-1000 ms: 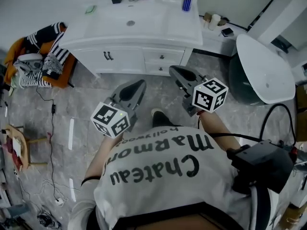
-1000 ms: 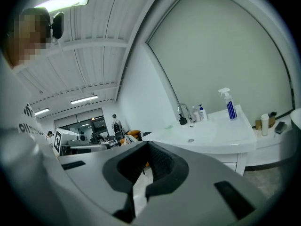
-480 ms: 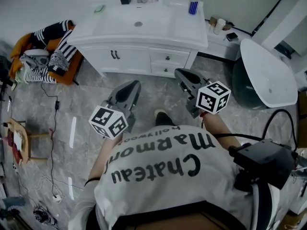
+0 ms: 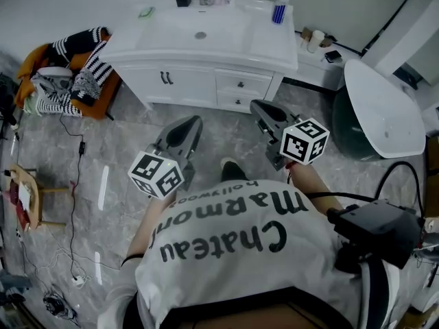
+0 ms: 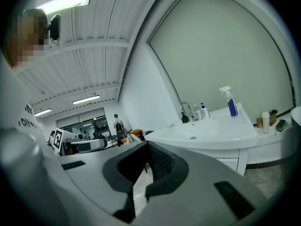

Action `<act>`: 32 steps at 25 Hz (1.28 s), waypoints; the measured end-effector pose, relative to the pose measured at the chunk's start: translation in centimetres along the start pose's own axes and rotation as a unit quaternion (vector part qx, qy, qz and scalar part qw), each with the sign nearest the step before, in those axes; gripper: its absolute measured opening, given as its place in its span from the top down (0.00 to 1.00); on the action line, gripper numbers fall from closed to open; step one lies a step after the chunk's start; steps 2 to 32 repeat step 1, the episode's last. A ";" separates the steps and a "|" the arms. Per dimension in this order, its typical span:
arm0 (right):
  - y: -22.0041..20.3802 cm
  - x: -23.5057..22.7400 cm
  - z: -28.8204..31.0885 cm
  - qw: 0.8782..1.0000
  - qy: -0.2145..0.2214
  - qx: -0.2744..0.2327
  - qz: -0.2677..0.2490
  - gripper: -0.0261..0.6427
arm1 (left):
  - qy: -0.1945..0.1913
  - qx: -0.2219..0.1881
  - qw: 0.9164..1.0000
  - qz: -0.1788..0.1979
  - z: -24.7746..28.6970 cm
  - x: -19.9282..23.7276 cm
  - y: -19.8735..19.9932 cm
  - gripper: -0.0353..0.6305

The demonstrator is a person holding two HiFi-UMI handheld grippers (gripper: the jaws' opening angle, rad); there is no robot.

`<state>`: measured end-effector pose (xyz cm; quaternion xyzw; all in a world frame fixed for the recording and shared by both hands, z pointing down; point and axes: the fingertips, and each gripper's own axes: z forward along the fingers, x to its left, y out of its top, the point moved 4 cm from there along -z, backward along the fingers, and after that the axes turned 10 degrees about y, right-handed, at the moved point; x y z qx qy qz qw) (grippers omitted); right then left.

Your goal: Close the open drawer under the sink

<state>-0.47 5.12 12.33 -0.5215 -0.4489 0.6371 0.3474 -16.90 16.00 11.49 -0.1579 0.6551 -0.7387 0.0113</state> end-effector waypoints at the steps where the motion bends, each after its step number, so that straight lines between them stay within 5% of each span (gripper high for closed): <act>1: 0.0 0.0 0.0 1.000 0.000 0.001 0.000 0.94 | 0.000 -0.001 1.000 -0.001 0.0 -0.1 0.0 0.93; 32: 0.0 0.0 0.0 1.000 0.000 0.001 0.000 0.94 | 0.000 -0.001 1.000 -0.001 0.0 -0.1 0.0 0.93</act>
